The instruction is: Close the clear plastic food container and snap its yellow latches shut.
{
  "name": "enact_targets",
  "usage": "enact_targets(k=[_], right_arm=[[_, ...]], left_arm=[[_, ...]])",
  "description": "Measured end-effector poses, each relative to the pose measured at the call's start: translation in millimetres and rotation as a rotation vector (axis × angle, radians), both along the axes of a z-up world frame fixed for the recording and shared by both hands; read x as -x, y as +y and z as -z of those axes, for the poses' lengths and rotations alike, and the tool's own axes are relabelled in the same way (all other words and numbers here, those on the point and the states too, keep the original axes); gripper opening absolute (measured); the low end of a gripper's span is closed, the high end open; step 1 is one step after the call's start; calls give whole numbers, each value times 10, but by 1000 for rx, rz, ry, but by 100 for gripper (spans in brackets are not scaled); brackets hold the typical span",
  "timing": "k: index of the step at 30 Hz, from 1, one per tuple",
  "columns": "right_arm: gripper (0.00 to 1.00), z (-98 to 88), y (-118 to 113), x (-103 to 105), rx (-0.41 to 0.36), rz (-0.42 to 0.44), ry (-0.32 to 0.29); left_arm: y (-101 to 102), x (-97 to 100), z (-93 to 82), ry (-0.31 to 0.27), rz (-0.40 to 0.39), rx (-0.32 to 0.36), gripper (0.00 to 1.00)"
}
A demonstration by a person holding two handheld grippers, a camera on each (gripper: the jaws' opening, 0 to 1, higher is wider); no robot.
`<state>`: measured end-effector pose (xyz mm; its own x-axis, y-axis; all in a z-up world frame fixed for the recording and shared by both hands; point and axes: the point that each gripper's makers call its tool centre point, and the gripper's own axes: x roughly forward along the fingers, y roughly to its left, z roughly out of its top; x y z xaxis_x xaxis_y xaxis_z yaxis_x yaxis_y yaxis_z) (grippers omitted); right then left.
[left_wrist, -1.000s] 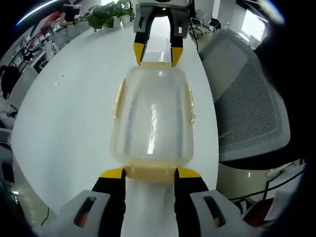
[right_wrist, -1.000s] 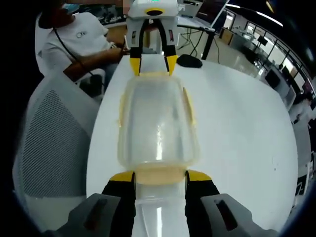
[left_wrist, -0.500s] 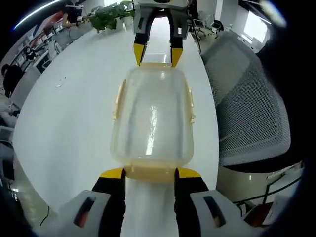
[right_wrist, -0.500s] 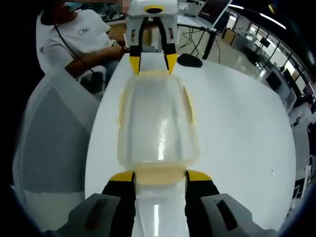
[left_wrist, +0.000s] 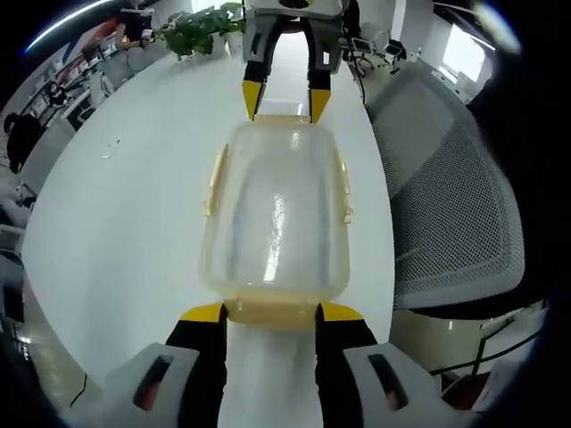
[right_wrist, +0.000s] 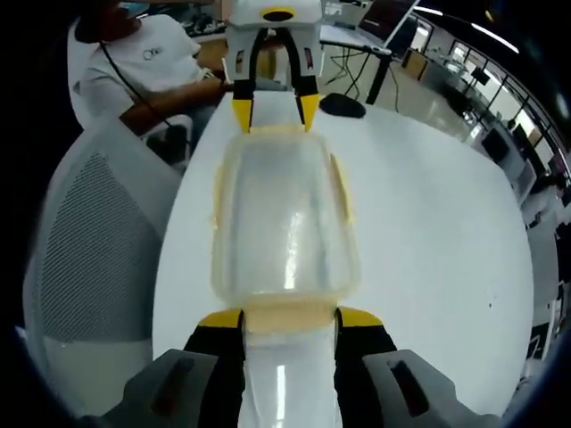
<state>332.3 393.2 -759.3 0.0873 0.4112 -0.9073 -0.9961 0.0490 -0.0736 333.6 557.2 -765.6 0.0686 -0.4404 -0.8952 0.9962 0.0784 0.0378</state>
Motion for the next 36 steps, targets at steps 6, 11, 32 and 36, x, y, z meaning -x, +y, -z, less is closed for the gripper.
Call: enact_targets(k=[6,11,32,36], right_arm=[[37,-22,-79,-17,6,-2,-5],[37,-9,-154,-22,18,1,-7],[37,-33,-447,-53,27,-4,-5],[37,-43,-505,-61,27,-4,-4]], left_arm=[[-92,-16,-10,-1,0,6,37],[-163,-19,-6,1,1,6,37],[-451,-31,-12,7,-5,17,37],[-519,-40,-27,6,-6,17,37]])
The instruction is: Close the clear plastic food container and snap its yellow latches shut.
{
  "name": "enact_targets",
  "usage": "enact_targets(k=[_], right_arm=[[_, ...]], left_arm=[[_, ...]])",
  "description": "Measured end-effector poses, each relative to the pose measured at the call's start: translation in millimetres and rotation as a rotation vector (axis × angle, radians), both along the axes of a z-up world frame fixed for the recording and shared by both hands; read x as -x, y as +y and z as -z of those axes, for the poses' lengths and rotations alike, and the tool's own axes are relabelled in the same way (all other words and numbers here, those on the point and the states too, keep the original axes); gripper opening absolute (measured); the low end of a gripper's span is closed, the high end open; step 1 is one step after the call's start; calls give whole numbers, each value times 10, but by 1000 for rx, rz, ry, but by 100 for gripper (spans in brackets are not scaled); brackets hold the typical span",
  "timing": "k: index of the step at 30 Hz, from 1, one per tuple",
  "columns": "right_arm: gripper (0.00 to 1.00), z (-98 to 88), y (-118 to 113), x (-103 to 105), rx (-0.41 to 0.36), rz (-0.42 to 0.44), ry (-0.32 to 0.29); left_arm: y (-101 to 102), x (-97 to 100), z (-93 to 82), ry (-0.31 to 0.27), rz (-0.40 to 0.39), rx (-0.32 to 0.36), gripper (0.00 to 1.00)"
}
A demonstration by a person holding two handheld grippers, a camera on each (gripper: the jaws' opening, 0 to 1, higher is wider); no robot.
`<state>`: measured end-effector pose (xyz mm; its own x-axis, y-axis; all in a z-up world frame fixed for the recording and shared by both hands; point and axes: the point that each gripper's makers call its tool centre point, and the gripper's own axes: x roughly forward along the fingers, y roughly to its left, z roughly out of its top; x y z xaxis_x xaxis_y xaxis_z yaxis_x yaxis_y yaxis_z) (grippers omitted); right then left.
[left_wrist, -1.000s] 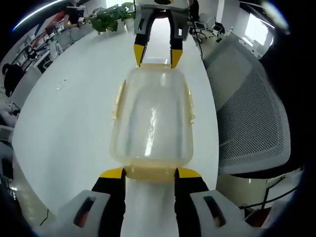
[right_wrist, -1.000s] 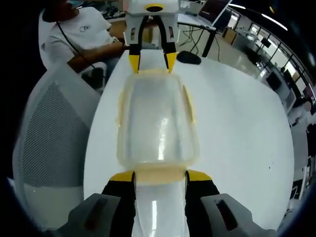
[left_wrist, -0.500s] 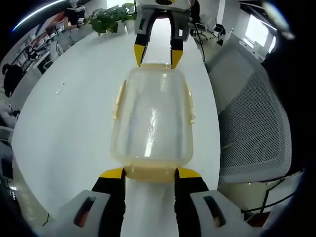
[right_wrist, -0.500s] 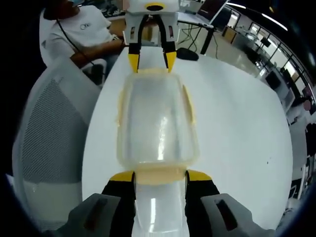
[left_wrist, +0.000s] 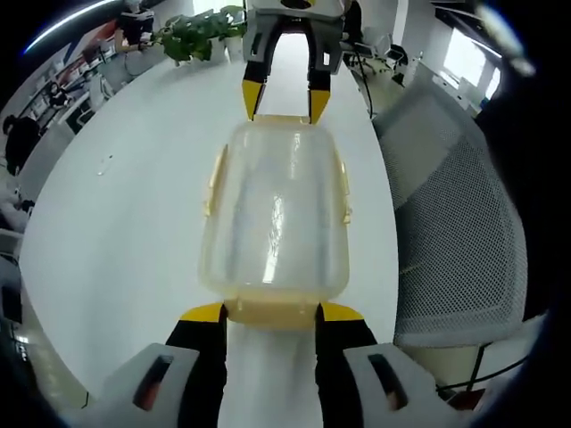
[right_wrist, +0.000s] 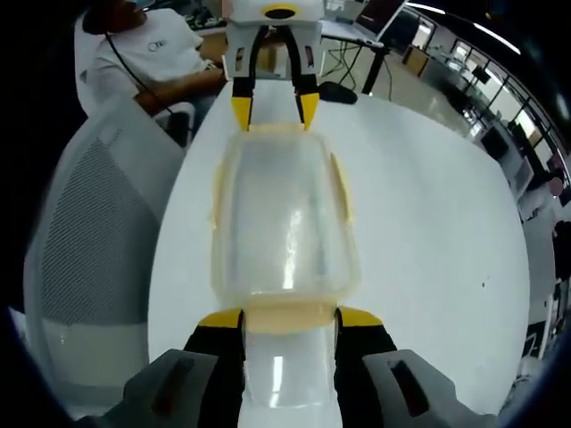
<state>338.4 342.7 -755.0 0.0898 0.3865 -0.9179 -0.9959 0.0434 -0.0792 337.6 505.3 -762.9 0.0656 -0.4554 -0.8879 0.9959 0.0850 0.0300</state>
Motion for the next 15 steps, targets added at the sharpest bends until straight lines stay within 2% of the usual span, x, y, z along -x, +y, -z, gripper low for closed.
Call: enact_targets(k=[15], right_arm=[[37,-11,-270,-8,8,2,1]], left_arm=[[-266,-1,-24,2,-2,4,37]])
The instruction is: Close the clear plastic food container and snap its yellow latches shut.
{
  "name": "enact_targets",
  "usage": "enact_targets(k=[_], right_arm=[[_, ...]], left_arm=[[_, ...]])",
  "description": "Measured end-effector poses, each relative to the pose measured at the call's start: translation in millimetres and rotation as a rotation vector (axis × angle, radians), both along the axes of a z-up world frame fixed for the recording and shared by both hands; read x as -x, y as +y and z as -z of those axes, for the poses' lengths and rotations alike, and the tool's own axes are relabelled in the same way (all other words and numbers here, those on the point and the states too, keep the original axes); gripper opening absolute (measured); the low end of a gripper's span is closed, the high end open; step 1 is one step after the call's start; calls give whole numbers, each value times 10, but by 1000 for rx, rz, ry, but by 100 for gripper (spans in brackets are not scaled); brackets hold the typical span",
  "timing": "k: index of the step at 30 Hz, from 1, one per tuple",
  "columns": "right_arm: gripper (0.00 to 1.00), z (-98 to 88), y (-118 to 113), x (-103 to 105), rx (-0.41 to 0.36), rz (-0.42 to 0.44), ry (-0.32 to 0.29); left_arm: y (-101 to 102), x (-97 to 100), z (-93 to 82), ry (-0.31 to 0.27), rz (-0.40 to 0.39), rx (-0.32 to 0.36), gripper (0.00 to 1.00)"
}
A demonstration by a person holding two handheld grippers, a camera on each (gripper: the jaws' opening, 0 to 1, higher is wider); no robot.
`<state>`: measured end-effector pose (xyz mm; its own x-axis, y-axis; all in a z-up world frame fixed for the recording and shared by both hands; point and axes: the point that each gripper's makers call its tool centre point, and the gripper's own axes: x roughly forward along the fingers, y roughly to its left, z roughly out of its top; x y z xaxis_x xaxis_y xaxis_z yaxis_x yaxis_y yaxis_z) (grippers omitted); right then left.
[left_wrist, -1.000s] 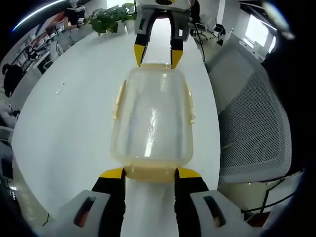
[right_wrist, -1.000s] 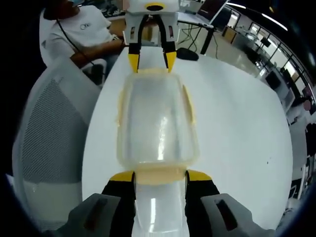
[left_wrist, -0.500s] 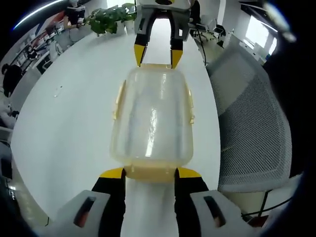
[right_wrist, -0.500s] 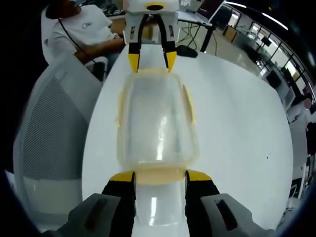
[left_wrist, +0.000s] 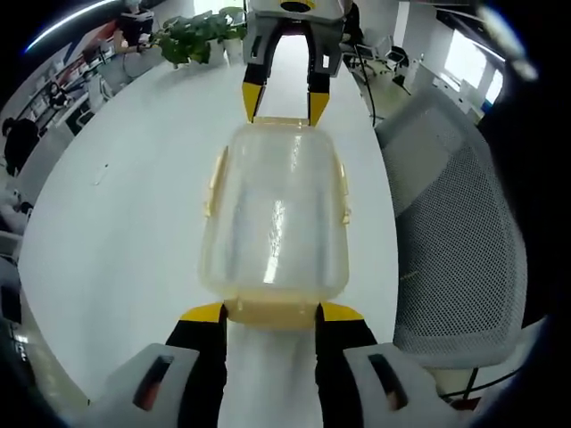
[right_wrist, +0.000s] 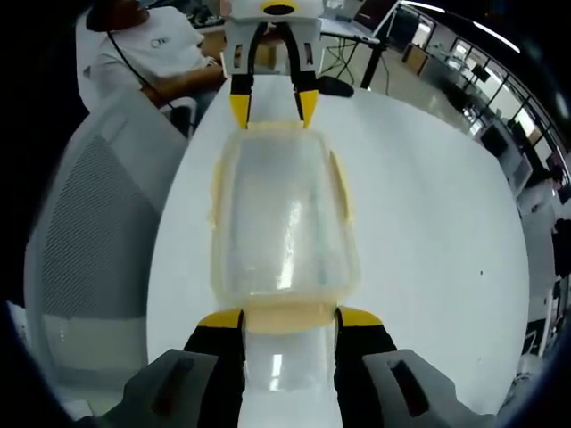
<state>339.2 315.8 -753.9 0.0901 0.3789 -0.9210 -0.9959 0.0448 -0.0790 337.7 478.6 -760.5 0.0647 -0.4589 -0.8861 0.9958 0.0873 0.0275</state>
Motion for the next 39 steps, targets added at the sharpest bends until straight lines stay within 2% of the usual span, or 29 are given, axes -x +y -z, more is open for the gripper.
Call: enact_targets(k=[23,32,39], right_arm=[[37,24,-335,-41,4,2,7],[37,57,-461,-15,13,-3,12],[37,56,-552,-17,8,2,11]], left_arm=[[-330,-37,11,7,-3,-8,37],[-461,6,56,13,-5,-18,37],[-546,-11,24,9,-4,-14,37]])
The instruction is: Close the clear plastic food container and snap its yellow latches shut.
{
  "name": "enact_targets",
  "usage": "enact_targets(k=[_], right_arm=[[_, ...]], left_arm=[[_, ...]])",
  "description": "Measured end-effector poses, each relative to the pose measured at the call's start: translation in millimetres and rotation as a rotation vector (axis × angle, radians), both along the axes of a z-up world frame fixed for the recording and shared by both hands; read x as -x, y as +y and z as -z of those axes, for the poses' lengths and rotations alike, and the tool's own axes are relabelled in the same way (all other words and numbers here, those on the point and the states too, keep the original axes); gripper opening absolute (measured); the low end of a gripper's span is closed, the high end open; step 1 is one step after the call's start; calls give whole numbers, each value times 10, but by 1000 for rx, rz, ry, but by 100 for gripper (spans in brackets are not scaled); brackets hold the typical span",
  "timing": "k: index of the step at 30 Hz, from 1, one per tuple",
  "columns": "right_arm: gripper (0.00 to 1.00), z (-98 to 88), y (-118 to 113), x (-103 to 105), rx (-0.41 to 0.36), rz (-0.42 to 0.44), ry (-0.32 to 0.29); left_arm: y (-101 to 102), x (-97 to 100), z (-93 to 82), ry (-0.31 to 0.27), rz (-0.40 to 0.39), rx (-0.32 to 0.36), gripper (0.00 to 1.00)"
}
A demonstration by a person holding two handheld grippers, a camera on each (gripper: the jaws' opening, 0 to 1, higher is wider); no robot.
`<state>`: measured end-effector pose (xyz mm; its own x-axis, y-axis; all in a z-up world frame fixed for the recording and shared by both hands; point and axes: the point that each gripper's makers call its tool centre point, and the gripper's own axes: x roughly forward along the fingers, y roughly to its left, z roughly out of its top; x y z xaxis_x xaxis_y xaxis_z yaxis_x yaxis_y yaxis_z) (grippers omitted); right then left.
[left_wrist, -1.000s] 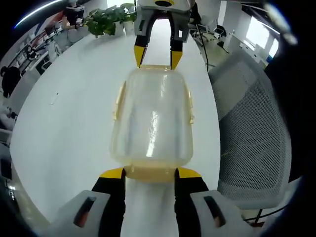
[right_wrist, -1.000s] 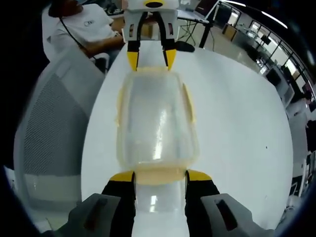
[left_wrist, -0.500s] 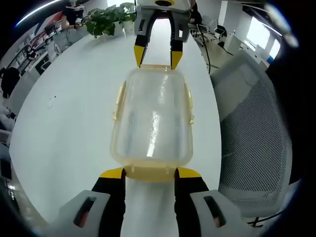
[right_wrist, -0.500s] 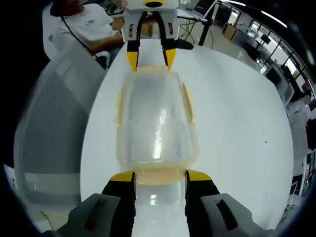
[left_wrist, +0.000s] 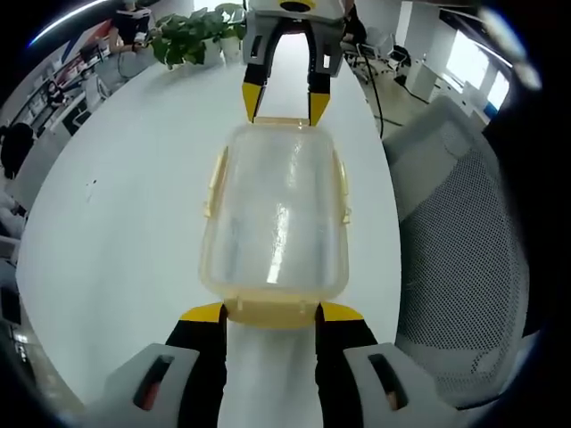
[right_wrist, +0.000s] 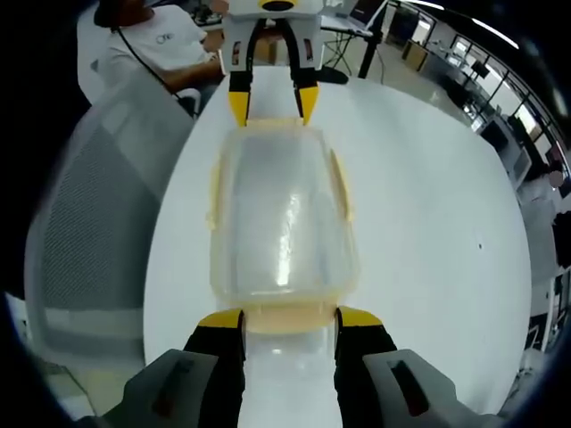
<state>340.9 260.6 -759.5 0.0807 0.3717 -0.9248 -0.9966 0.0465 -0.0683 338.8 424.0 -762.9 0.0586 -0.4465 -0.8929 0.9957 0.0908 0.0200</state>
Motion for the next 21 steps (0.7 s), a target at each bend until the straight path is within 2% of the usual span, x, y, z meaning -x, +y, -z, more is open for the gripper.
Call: enact_targets(k=[21], right_arm=[[37,60,-273,1,9,-19,0]], left_arm=[[-270,40,16,3,-18,-7,37]])
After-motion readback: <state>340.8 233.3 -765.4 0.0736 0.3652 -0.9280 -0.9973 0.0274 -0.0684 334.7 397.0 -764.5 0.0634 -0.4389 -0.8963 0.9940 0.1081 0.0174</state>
